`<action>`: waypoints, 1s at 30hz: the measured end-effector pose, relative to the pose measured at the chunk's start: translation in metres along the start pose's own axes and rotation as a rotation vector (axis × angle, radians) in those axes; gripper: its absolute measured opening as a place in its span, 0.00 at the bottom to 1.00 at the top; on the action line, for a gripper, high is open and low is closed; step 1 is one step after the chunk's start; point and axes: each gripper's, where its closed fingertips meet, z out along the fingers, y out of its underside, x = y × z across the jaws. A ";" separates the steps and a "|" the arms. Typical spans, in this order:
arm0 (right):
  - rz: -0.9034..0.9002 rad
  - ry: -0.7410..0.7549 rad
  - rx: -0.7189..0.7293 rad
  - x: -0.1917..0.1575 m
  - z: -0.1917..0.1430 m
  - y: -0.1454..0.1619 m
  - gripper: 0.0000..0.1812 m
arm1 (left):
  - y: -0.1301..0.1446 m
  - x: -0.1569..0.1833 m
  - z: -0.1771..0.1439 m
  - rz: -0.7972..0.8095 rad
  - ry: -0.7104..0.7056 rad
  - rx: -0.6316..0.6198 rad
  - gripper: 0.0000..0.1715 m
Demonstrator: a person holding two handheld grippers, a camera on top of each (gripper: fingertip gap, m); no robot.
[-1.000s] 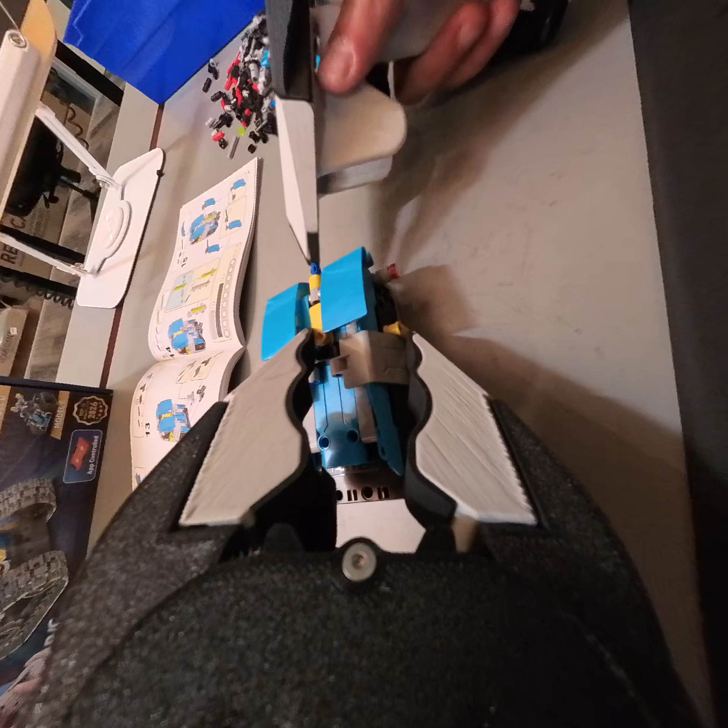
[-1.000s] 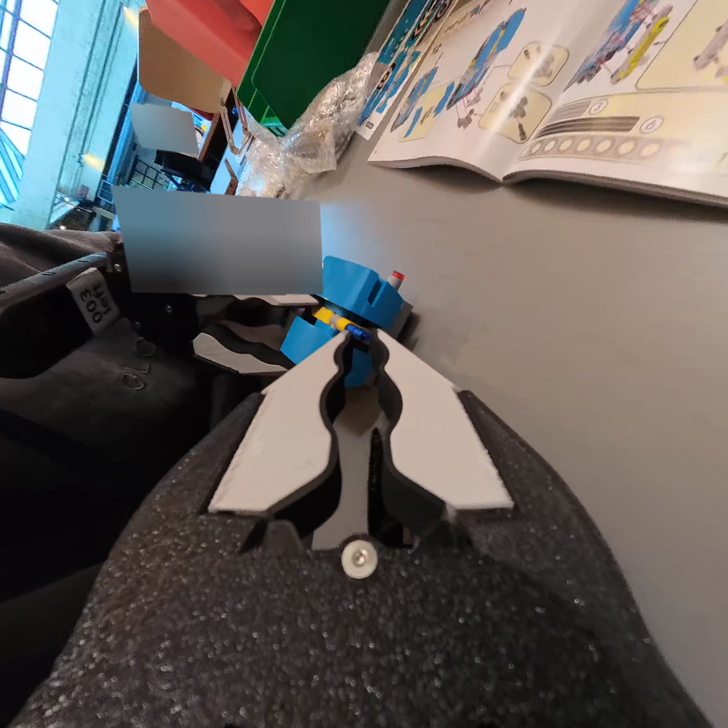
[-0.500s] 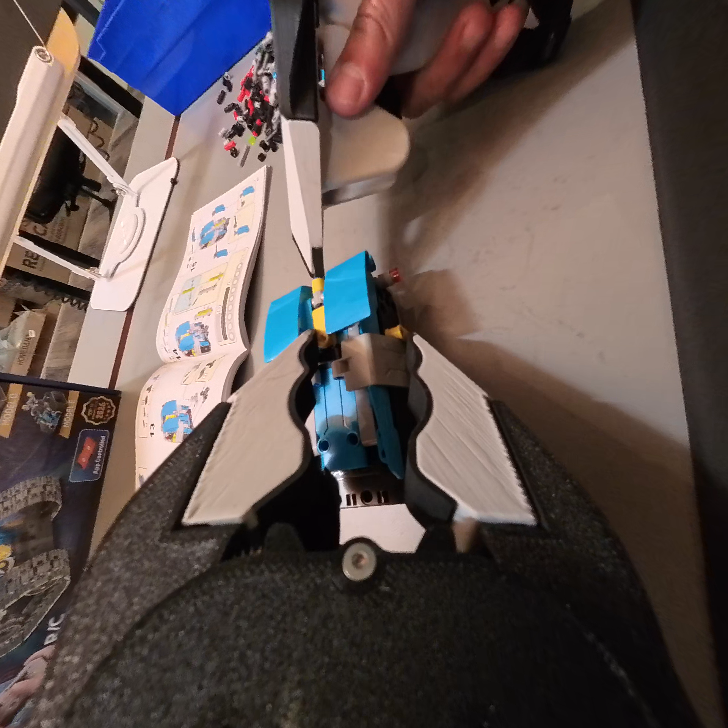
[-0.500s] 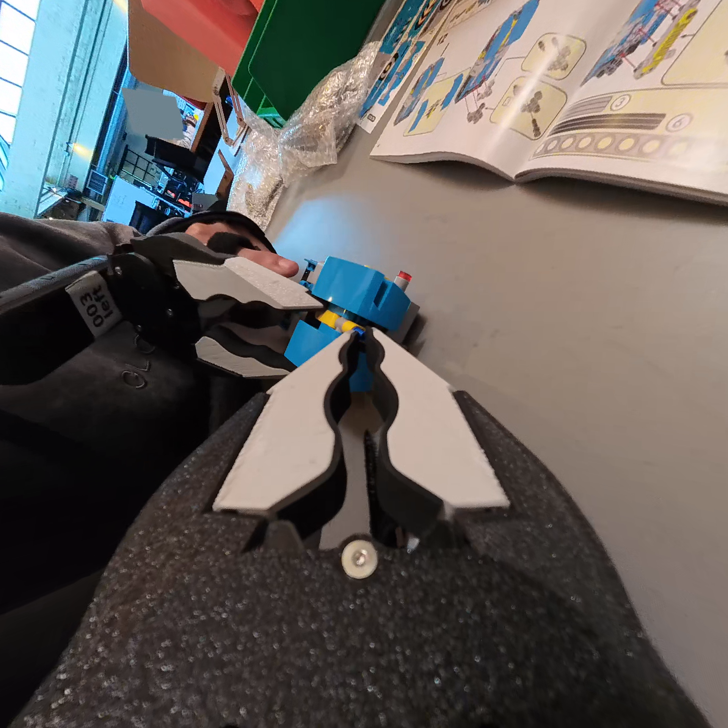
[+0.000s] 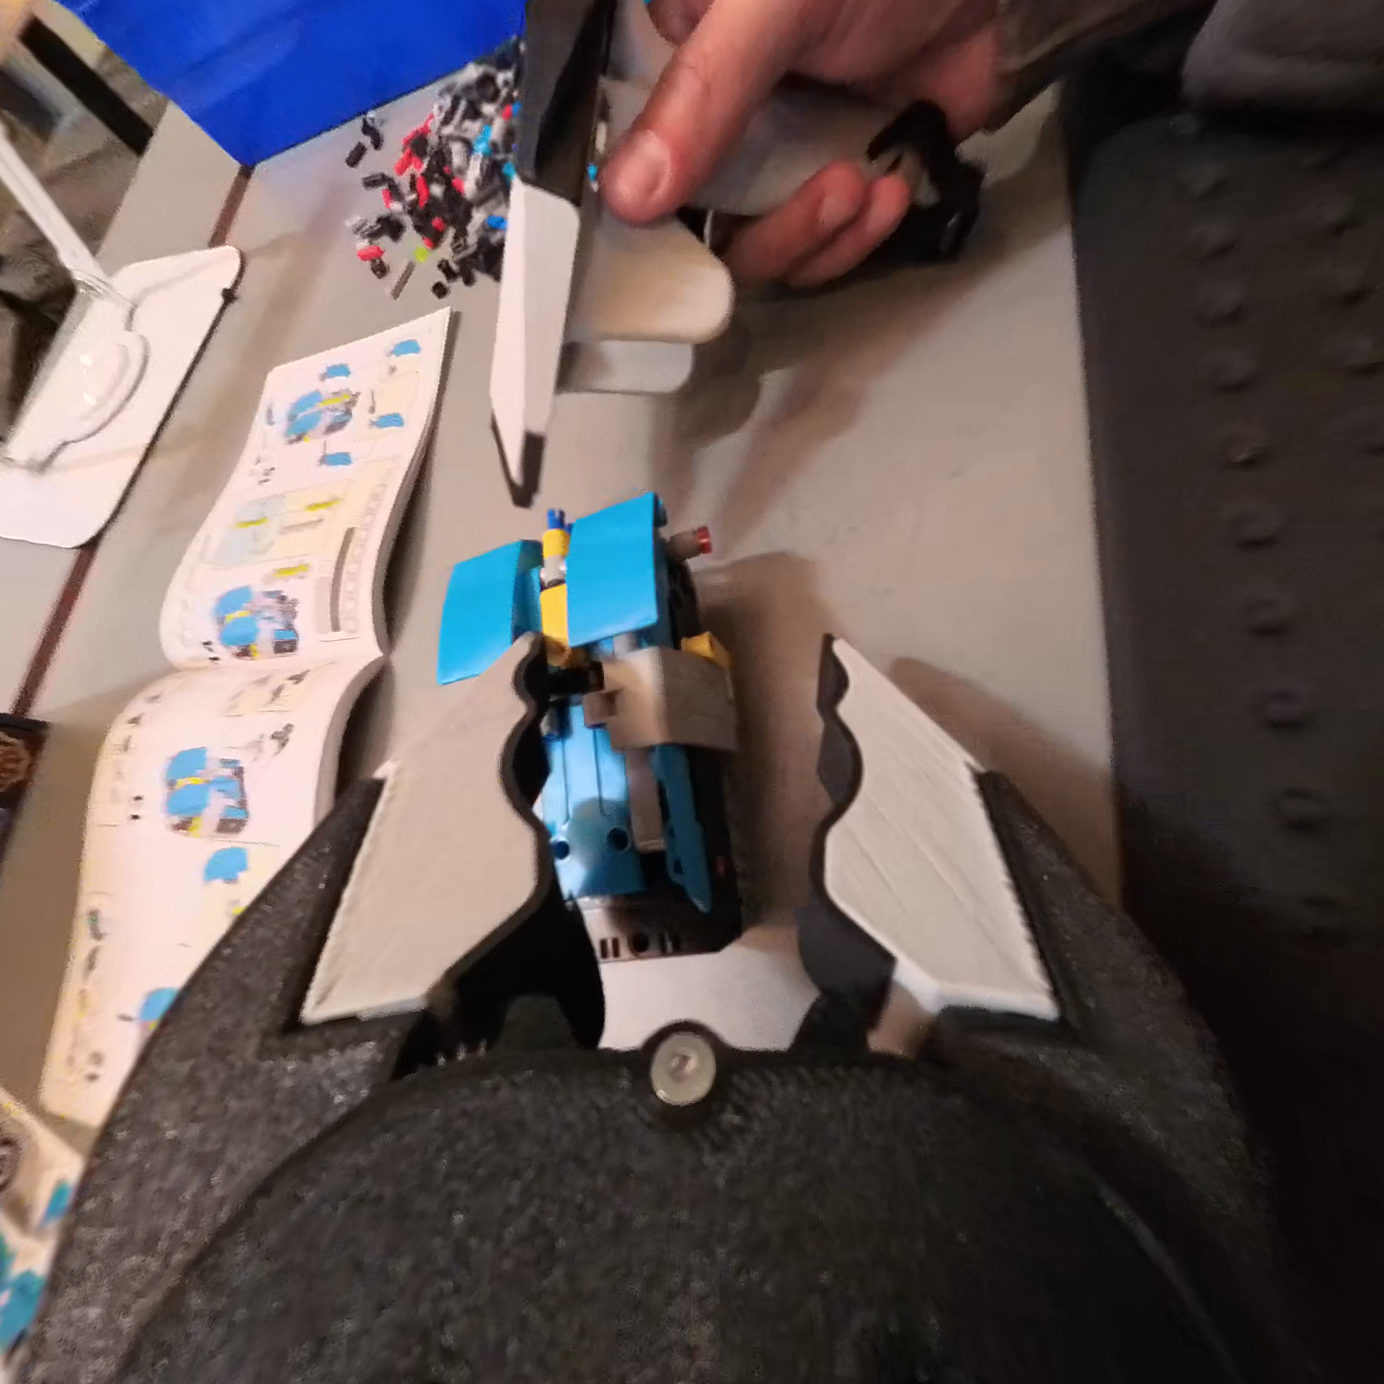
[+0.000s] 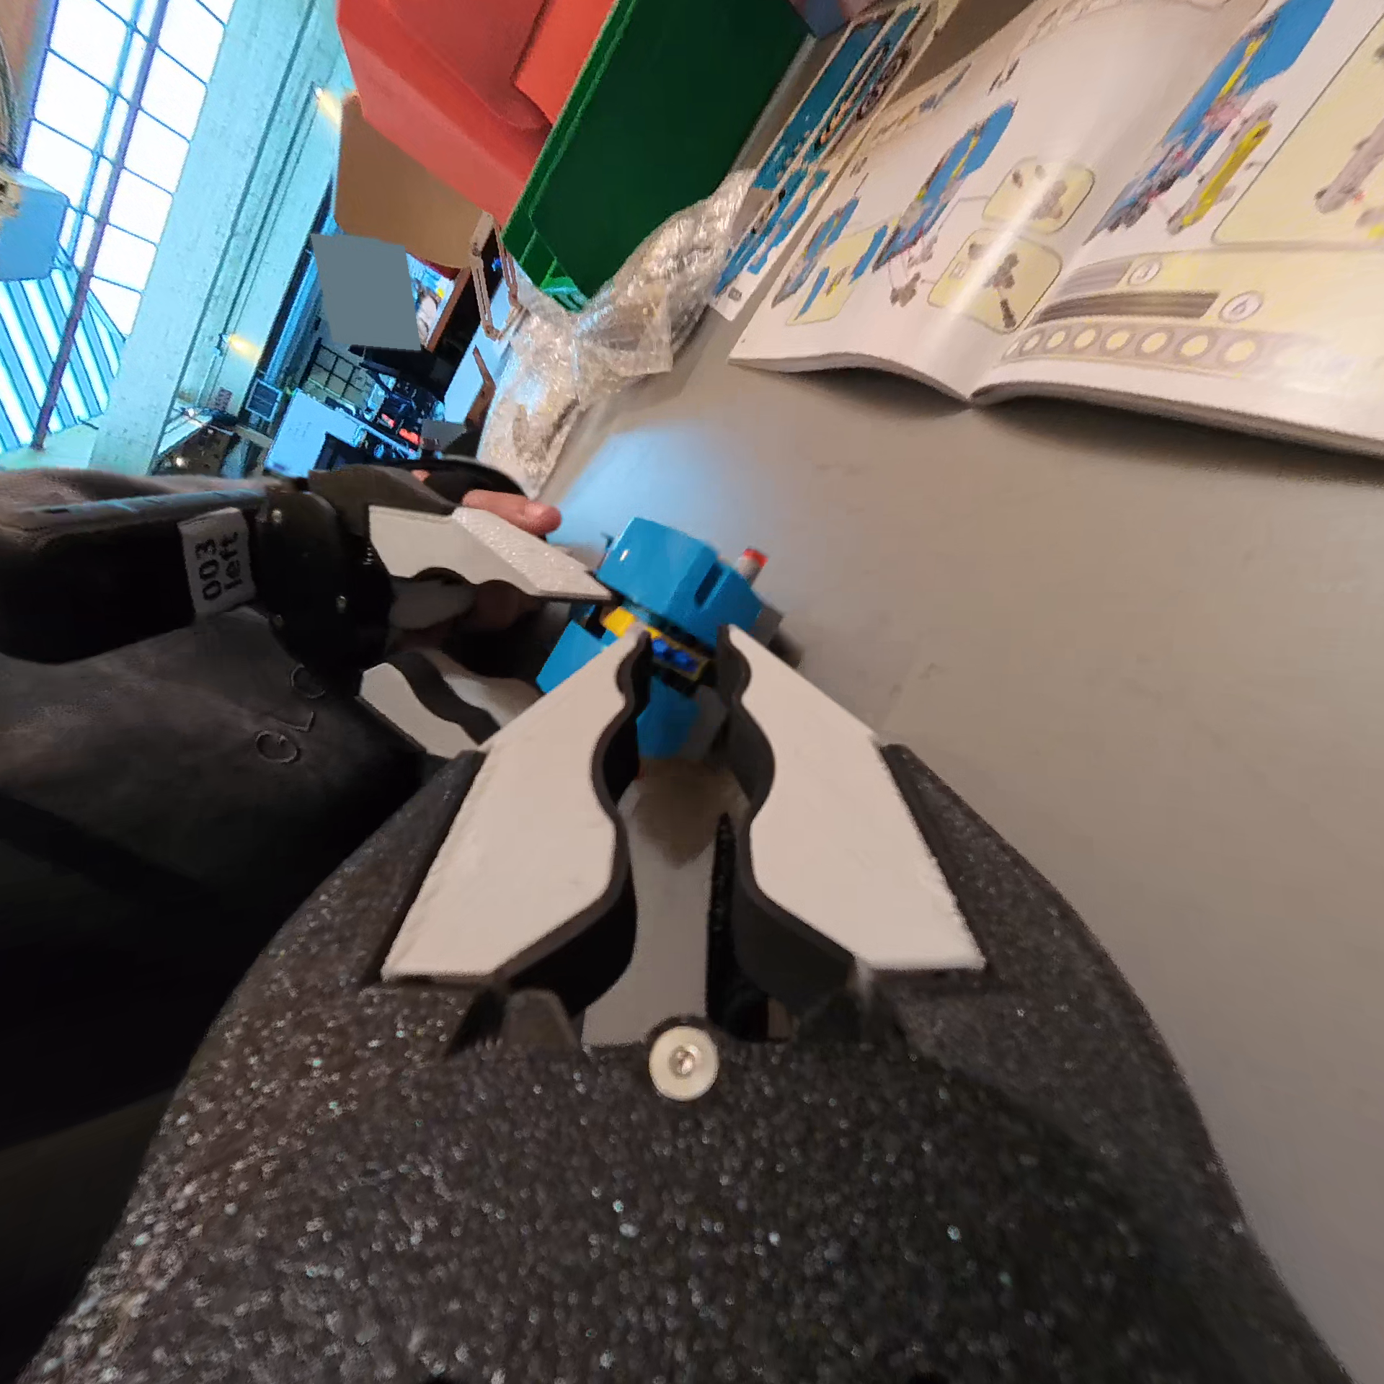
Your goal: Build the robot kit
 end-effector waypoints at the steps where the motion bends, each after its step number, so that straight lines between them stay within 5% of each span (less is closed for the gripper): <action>1: 0.000 0.002 0.025 0.000 -0.003 -0.004 0.09 | -0.003 0.003 -0.006 -0.023 0.023 0.022 0.41; 6: 0.029 0.004 0.063 0.003 -0.009 -0.007 0.10 | -0.008 0.007 -0.035 -0.189 0.098 0.148 0.39; 14: -0.069 0.013 -0.112 -0.008 0.016 0.025 0.10 | 0.010 0.016 -0.021 0.021 0.060 -0.014 0.39; 18: -0.325 0.023 -0.001 -0.039 0.019 0.008 0.26 | 0.008 0.013 -0.028 0.021 0.077 -0.018 0.39; 21: -0.539 0.110 -0.048 -0.044 0.030 0.019 0.39 | -0.002 0.002 -0.051 -0.023 0.099 0.054 0.41; 27: -0.486 0.125 -0.134 -0.030 0.038 0.030 0.43 | 0.047 -0.019 -0.048 -0.151 0.200 -0.050 0.51; 30: -0.451 0.142 -0.194 -0.020 0.041 0.041 0.43 | 0.054 -0.015 -0.036 -0.131 0.248 -0.084 0.39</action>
